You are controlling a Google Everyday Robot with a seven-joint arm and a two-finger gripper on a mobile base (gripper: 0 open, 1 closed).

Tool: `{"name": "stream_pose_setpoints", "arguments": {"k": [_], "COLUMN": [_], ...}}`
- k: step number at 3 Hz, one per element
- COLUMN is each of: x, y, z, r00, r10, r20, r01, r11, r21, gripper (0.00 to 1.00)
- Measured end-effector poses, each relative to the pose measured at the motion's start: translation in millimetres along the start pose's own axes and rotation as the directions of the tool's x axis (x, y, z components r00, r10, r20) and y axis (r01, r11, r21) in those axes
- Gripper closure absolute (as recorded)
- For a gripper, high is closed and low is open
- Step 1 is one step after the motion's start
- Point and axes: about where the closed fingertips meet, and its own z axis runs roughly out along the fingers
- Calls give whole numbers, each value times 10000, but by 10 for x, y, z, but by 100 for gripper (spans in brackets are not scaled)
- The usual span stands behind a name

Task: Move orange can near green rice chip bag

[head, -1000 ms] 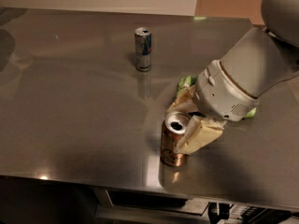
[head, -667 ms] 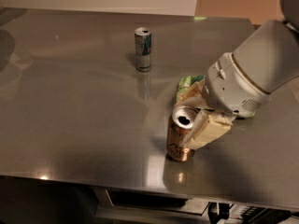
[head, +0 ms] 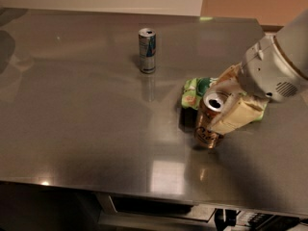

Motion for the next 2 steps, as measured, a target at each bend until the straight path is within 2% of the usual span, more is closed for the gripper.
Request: {"name": "stream_pose_setpoints", "arguments": {"k": [1, 2], "x": [189, 360], "y": [-189, -343], "z": [-21, 36], "r00": [9981, 9937], "r10": [613, 1122], "r20": [-17, 9], "r01": [-612, -1122], "r11": [9979, 9936], "r21": [200, 123], "gripper": [100, 82]}}
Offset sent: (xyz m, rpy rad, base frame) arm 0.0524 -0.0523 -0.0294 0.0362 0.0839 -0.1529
